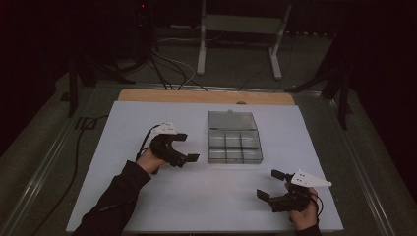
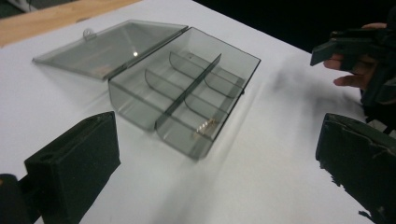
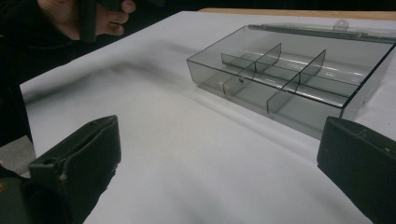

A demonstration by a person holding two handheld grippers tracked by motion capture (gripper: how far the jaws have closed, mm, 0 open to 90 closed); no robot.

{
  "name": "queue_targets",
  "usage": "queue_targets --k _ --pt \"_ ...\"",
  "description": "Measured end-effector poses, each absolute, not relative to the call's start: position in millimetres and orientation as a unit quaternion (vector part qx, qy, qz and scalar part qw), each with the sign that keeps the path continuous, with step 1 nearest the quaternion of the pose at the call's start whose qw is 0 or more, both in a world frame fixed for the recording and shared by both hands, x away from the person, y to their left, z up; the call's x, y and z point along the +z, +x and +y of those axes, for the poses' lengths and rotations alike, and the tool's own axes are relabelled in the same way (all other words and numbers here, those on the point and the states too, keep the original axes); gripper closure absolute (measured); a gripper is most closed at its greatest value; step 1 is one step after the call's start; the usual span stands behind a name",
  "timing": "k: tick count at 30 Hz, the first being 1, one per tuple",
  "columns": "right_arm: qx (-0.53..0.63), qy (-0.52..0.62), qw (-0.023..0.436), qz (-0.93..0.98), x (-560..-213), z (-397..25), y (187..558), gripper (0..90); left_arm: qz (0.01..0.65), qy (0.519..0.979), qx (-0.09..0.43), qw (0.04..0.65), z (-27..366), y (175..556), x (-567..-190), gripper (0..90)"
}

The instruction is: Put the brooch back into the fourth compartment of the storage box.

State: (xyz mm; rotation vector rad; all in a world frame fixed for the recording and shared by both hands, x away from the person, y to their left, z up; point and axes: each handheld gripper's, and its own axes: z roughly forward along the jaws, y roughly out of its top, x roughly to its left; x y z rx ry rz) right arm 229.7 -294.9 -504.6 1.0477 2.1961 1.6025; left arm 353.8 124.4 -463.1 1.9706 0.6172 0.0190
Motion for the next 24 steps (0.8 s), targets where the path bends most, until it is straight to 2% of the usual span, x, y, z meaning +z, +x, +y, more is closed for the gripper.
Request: queue_targets --k 5,13,24 --pt "0.546 0.357 0.114 0.749 -504 -295 230 0.0 0.268 0.81 0.012 0.521 146 346 -467 1.3" --pt "0.546 0.359 0.115 0.749 -504 -295 230 0.0 0.274 0.81 0.045 0.517 171 331 -476 1.3" --pt "0.544 0.36 0.115 0.75 -505 -294 230 0.0 0.281 0.818 0.043 0.5 191 305 -492 1.3"
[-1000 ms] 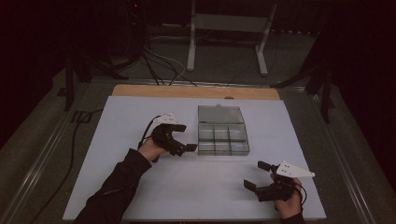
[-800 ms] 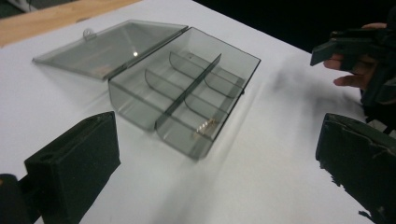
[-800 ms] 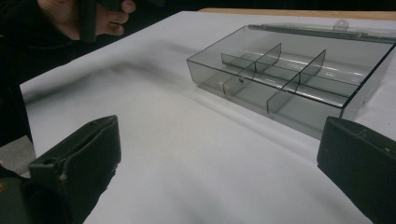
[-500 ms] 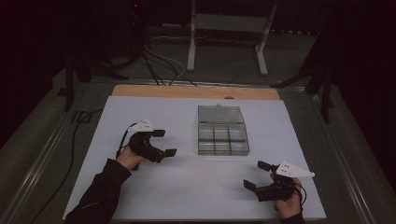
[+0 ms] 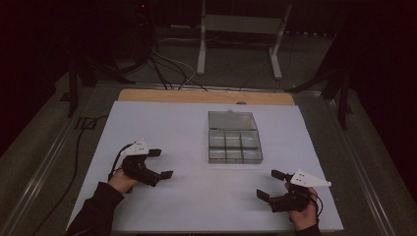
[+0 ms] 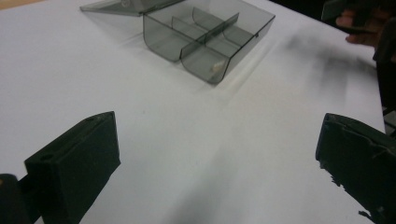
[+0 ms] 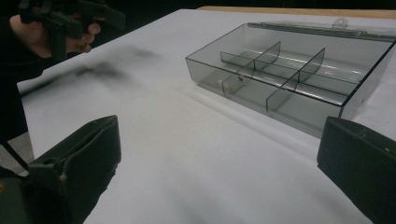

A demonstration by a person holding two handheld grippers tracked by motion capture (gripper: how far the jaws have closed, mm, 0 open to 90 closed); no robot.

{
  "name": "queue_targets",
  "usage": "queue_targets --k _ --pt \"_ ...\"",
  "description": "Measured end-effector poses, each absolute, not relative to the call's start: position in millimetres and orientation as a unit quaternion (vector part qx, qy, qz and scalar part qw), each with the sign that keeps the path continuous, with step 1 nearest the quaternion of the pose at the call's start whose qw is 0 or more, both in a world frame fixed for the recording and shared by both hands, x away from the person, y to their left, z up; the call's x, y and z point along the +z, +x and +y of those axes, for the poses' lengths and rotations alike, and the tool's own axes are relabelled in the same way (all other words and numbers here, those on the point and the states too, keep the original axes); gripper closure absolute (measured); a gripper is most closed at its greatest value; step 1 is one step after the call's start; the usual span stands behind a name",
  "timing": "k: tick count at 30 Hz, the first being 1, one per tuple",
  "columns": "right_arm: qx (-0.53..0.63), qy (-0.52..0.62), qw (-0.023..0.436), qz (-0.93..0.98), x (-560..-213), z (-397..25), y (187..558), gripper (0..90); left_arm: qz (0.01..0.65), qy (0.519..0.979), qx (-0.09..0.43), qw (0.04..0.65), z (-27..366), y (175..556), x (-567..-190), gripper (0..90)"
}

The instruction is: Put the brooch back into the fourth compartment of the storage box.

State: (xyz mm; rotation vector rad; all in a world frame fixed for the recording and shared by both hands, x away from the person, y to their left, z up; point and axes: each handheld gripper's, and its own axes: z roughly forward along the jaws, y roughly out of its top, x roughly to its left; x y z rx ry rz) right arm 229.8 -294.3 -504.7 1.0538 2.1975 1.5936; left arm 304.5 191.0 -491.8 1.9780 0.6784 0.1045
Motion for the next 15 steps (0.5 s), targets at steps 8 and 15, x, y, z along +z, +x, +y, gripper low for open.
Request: queue_targets --k 8,15 --pt "0.542 0.36 0.113 0.75 -505 -294 230 0.0 0.291 0.81 0.05 0.507 207 288 -494 1.3" --pt "0.54 0.359 0.113 0.753 -505 -293 230 0.0 0.292 0.808 0.052 0.509 217 273 -500 1.4"
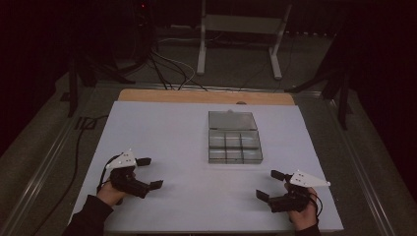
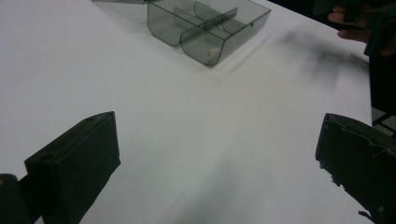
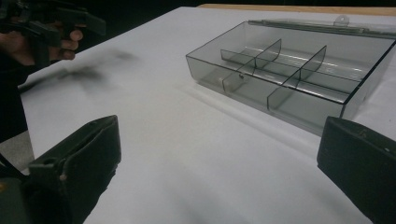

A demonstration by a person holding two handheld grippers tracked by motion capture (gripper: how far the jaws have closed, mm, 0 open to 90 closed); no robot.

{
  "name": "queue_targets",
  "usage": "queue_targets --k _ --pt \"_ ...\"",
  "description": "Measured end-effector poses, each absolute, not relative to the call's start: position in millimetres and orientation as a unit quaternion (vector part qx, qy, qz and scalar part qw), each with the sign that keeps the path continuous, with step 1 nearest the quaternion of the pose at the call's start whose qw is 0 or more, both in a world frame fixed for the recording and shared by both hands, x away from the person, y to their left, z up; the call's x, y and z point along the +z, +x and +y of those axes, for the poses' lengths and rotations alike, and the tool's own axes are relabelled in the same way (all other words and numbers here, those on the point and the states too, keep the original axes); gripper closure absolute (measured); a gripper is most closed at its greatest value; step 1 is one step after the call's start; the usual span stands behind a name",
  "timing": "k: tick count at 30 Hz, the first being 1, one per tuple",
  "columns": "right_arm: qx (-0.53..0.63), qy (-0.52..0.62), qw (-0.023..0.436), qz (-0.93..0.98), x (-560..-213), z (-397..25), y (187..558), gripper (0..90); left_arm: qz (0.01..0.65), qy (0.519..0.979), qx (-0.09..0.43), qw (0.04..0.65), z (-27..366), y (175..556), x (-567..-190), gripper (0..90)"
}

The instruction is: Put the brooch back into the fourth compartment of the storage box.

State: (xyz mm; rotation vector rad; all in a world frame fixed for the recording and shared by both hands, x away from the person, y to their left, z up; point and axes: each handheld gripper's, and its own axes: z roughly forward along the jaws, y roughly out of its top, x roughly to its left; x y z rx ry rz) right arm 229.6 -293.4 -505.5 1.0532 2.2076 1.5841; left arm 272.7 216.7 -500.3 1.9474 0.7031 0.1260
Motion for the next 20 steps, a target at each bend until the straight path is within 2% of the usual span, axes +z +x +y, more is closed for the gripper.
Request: queue_targets --k 11,20 --pt "0.539 0.359 0.11 0.754 -507 -292 231 0.0 0.303 0.804 0.054 0.508 233 250 -506 1.4" --pt "0.538 0.358 0.11 0.755 -507 -292 231 0.0 0.315 0.802 0.049 0.505 238 247 -513 1.4"
